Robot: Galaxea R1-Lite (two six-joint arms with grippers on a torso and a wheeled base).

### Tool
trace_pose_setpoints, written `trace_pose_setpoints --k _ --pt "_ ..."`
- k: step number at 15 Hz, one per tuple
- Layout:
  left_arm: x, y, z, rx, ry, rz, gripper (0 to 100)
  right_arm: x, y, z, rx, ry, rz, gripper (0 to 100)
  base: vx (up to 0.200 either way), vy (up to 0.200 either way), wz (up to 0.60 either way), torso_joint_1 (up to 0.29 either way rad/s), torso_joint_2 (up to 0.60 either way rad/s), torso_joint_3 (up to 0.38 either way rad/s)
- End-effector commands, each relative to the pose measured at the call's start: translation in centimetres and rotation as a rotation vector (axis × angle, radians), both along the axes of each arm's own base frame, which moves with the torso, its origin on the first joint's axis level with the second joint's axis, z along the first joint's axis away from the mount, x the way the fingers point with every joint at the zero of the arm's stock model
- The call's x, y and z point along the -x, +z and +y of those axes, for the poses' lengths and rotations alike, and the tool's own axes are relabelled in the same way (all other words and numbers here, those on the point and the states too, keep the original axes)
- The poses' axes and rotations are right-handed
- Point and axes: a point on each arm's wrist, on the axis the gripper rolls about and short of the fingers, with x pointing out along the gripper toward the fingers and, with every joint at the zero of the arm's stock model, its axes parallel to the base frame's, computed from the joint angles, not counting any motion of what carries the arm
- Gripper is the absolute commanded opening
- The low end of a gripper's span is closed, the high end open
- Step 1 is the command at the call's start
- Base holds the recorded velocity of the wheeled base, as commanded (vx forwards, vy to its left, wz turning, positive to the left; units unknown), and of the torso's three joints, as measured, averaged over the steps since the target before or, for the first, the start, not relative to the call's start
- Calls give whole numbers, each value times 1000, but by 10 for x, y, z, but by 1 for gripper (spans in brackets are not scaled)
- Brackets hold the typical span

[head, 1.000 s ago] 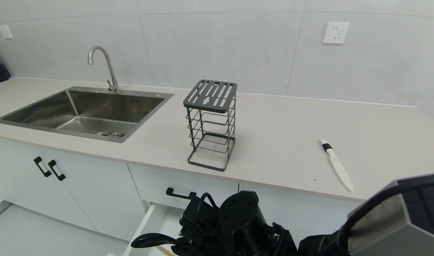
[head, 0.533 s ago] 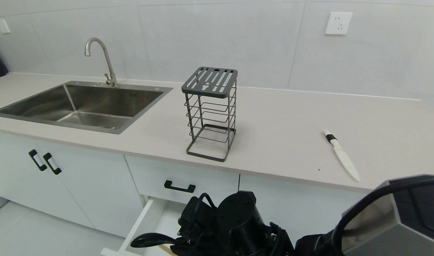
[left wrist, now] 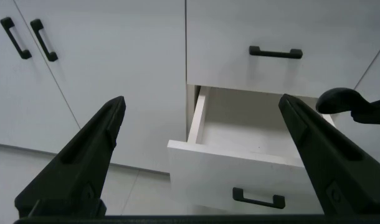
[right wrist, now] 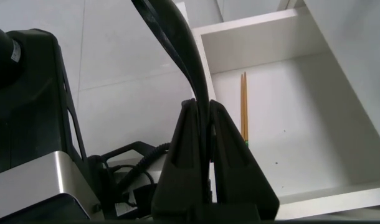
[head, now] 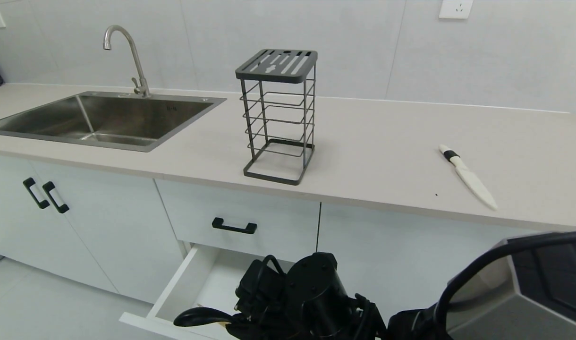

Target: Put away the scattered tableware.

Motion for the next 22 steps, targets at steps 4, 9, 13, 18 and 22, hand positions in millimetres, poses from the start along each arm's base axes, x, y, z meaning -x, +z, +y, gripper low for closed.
trace_pose_setpoints --k 4,9,13,18,22 --pt "0 0 0 0 0 2 100 -17 2 2 -17 -38 -9 0 0 0 0 -250 438 187" --pt "0 0 0 0 0 2 100 -24 -3 8 -22 -46 -12 0 0 0 0 -256 341 122" --pt "0 0 0 0 0 1 100 -28 -2 8 -27 -53 -16 0 0 0 0 -95 273 99" --pt "0 0 0 0 0 2 100 -36 9 10 -63 -65 -45 0 0 0 0 -5 62 24" --pt "0 0 0 0 0 2 100 -37 18 8 -78 -61 -71 0 0 0 0 0 0 0"
